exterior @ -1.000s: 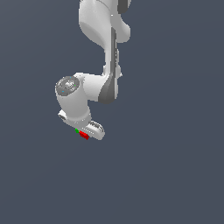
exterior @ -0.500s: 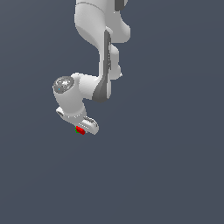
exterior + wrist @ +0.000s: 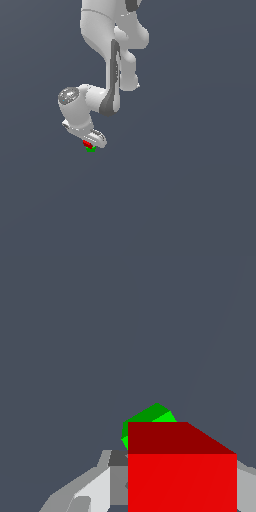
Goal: Stack the red cube on top of the green cube.
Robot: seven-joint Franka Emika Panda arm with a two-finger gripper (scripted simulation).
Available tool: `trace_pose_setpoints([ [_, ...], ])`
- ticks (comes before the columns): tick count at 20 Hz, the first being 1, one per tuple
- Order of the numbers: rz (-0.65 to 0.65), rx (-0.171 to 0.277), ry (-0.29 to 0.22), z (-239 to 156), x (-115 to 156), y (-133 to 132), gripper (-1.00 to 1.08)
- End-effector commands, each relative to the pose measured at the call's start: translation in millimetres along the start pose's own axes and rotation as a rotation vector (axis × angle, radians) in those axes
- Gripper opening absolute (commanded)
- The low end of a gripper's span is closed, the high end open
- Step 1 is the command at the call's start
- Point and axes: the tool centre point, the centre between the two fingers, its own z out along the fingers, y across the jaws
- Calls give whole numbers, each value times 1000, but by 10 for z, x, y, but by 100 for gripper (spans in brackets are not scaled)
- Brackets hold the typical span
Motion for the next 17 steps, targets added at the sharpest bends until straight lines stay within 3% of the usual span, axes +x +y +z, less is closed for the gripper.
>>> trace_pose_setpoints([
  [1,-1,1,1,24,-17,45,-100],
  [7,-1,1,1,18,1,25,-100],
  [8,-1,1,1,18,1,25,100],
  [17,-1,1,1,18,1,25,100],
])
